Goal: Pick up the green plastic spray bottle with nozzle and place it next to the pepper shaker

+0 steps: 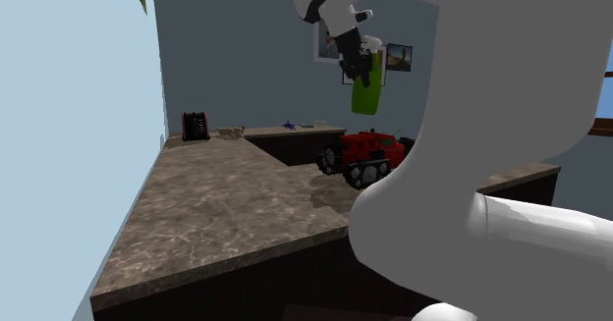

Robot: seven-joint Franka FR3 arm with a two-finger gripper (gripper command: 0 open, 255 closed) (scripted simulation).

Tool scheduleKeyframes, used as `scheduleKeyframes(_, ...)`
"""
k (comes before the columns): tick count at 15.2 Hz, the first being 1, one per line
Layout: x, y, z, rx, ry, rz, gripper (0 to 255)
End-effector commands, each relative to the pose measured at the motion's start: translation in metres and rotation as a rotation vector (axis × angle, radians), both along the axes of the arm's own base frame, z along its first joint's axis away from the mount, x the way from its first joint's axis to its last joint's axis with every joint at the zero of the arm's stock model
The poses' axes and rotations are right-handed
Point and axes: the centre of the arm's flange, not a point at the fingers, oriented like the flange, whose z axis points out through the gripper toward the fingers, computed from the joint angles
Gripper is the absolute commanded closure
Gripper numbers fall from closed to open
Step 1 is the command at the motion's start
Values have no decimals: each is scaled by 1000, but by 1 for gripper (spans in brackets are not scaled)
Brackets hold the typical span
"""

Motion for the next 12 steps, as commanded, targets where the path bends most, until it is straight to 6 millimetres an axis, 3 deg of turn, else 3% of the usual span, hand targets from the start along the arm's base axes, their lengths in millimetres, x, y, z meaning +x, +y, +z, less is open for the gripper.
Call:
scheduleKeyframes(1,9,-28,5,-1,0,1,255)
scheduleKeyframes(9,30,-127,33,-1,0,1,255)
scheduleKeyframes(12,31,-133,24,-1,0,1,255)
